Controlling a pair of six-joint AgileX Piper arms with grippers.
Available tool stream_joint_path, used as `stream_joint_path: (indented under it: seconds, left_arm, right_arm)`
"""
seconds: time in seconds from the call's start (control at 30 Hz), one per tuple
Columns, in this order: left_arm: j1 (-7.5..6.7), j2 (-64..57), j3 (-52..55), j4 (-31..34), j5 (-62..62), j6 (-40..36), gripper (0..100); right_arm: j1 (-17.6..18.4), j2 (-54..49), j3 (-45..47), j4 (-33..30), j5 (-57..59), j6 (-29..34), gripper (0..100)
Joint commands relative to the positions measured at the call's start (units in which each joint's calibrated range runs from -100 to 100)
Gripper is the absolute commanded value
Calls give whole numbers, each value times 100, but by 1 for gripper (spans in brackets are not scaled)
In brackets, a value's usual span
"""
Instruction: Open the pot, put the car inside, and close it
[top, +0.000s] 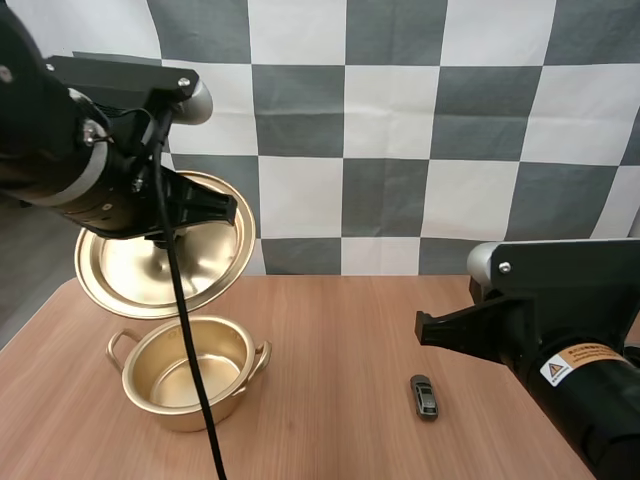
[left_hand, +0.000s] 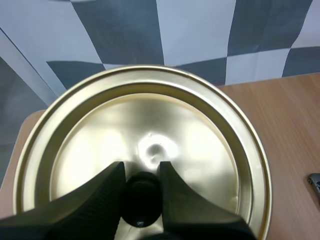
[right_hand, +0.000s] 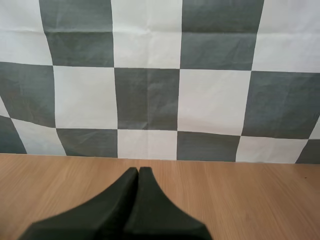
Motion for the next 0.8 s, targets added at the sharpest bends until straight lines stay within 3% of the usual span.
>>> stream_joint_path:
  seconds: [0.0, 0.3, 0.47, 0.77]
  left_arm:
    - [-1, -798, -6, 0, 0, 85, 0]
    - [-1, -1841, -6, 0, 0, 285, 0]
    - [-1, -1953, -6, 0, 0, 360, 0]
    - [-1, -1966, -6, 0, 0, 407, 0]
  right_arm:
    - [-2, 432, -393, 153, 758, -197, 0]
    - [-2, 3271, -2208, 901, 5056, -850, 0]
    - [-2, 4362, -2618, 901, 5056, -922, 0]
    - [-2, 5142, -2618, 901, 5056, -1232, 0]
